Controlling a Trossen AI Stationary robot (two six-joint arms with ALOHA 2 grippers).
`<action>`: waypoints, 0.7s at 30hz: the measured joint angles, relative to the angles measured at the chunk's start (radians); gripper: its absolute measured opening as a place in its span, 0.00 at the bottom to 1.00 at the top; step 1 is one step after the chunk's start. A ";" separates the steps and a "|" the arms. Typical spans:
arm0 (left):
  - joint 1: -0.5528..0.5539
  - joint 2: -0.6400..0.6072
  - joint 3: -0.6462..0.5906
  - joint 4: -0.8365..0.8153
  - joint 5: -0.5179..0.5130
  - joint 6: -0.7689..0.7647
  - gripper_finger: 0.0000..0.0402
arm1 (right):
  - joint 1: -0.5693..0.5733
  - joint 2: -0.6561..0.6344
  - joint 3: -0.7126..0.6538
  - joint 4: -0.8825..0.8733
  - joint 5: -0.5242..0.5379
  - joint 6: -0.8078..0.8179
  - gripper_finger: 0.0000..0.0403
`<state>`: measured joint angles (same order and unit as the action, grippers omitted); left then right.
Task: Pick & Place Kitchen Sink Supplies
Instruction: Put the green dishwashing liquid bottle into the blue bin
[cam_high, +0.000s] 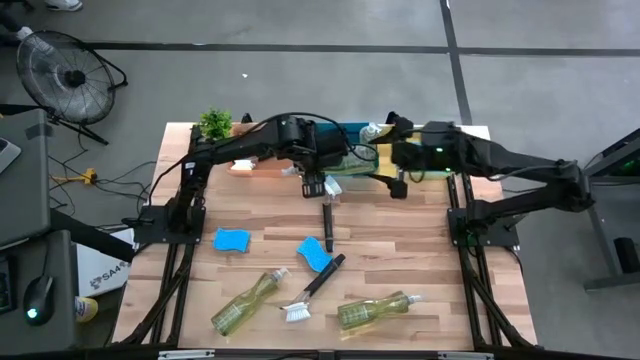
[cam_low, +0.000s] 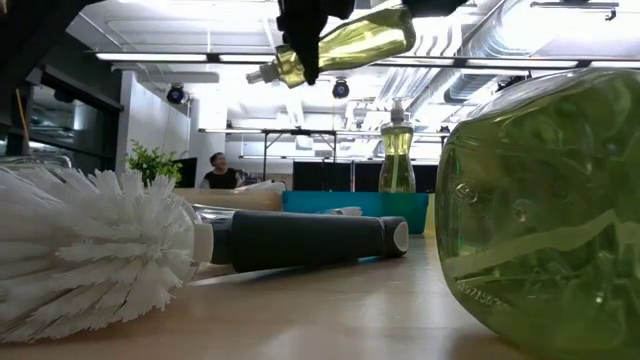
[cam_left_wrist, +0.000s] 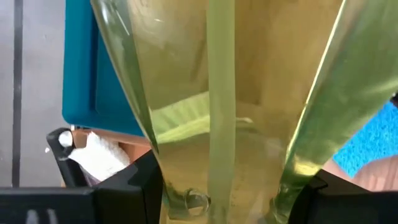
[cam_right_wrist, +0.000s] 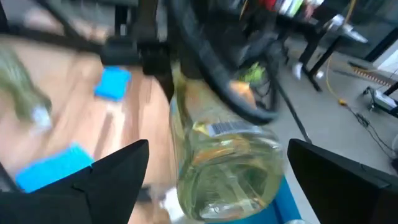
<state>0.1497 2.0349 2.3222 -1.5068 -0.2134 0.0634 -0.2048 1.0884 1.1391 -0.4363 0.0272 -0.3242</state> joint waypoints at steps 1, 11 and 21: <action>0.000 0.001 0.000 -0.008 -0.001 0.001 0.49 | 0.000 0.021 0.018 -0.021 -0.001 -0.015 0.94; 0.001 0.001 0.000 -0.016 -0.003 0.000 0.49 | 0.000 0.197 0.187 -0.180 0.050 -0.081 0.94; 0.000 0.002 0.000 -0.011 -0.003 0.018 0.49 | 0.004 0.334 0.304 -0.267 0.032 -0.098 0.93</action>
<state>0.1493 2.0369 2.3226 -1.5181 -0.2161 0.0816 -0.2008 1.4221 1.4429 -0.7033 0.0592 -0.4225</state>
